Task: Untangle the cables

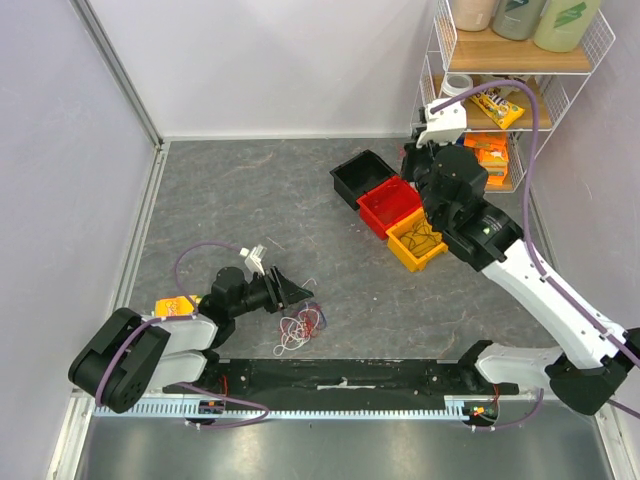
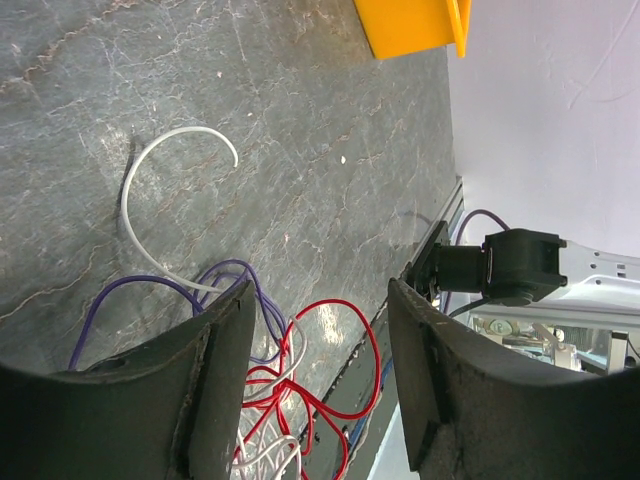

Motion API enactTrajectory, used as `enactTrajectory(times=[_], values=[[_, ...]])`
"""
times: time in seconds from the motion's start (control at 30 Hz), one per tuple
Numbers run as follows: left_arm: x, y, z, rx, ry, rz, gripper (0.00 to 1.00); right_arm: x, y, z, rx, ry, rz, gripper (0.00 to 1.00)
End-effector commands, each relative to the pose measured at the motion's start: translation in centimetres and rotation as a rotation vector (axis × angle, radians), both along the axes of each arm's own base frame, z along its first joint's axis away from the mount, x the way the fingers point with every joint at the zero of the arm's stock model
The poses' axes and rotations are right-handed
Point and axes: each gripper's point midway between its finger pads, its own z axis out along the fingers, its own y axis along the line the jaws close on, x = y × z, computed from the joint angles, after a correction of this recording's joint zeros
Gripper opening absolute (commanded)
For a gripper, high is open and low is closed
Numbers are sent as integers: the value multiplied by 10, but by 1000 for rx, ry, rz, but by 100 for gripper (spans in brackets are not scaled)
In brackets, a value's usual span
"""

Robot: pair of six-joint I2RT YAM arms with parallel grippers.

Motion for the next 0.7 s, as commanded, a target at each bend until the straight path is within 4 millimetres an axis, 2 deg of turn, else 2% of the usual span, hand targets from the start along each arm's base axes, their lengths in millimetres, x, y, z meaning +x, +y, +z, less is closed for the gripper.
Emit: enactTrajectory(times=[0.0, 0.13, 0.23, 0.33, 0.4, 0.47, 0.57, 0.63, 0.67], values=[[5, -1, 9, -8, -81, 3, 62, 25, -17, -2, 13, -10, -69, 0], [5, -1, 9, -11, -83, -1, 63, 53, -26, -47, -40, 62, -126, 0], [5, 0, 9, -12, -86, 2, 63, 74, -23, -95, -53, 142, -127, 0], [4, 0, 10, -14, -90, 0, 63, 85, -16, -141, -56, 228, -101, 0], [4, 0, 10, -15, -91, 2, 63, 87, -11, -160, -48, 268, -81, 0], [4, 0, 10, -14, -93, 1, 63, 85, -3, -172, -29, 297, -44, 0], [5, 0, 10, -15, -94, 1, 63, 82, 4, -179, -6, 316, -6, 0], [5, -1, 10, -15, -91, 0, 63, 80, 8, -166, 7, 296, 24, 0], [4, -1, 10, -14, -90, -1, 63, 78, 9, -151, 18, 273, 37, 0]])
